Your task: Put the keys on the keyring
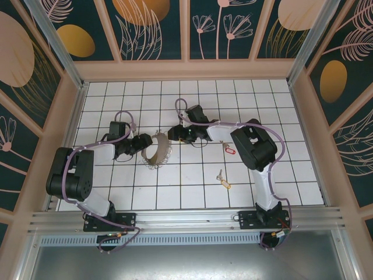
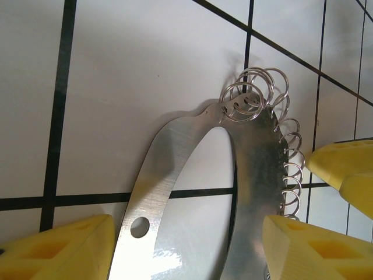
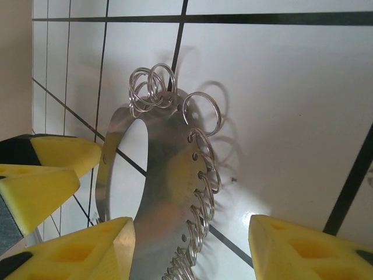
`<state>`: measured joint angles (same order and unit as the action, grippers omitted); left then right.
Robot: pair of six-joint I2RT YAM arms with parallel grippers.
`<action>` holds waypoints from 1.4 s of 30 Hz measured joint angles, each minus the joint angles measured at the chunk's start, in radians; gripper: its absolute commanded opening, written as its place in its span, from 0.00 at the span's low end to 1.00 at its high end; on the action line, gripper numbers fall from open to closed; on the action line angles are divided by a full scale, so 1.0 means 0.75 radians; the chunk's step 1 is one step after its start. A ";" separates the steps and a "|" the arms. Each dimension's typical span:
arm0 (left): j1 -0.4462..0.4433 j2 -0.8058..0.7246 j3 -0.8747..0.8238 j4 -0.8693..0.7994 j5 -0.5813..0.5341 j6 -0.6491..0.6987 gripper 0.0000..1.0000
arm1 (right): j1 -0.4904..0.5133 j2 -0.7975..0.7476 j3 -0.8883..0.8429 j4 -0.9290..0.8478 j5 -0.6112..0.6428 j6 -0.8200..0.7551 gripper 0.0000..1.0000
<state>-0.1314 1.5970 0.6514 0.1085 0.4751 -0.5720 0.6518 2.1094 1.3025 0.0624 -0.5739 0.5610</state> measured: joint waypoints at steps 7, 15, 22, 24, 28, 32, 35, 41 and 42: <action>0.000 0.003 0.003 -0.001 0.002 0.000 0.67 | 0.001 0.028 0.034 -0.019 -0.015 0.006 0.48; 0.000 0.003 0.003 -0.002 0.005 0.004 0.67 | 0.013 0.056 0.096 -0.092 -0.009 0.005 0.48; -0.008 0.004 0.003 -0.002 0.016 0.005 0.65 | 0.046 0.102 0.187 -0.159 0.002 0.003 0.48; -0.019 0.004 0.003 -0.002 0.027 0.004 0.65 | 0.054 0.118 0.217 -0.178 0.001 0.003 0.48; -0.026 0.004 0.003 -0.005 0.035 0.004 0.65 | 0.060 0.129 0.233 -0.182 0.001 0.003 0.45; -0.026 0.004 0.003 -0.011 0.035 0.004 0.65 | 0.060 0.133 0.233 -0.176 0.001 -0.002 0.40; -0.026 0.004 0.003 -0.011 0.031 0.004 0.65 | 0.060 0.133 0.231 -0.176 0.002 -0.008 0.36; -0.027 0.001 0.003 -0.011 0.010 0.002 0.65 | 0.054 0.133 0.193 -0.138 -0.004 -0.034 0.21; -0.027 0.000 0.003 -0.011 0.009 -0.001 0.65 | 0.053 0.133 0.191 -0.137 -0.006 -0.038 0.19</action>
<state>-0.1520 1.5970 0.6533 0.1005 0.4816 -0.5728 0.6914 2.2093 1.4456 -0.0402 -0.5781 0.5323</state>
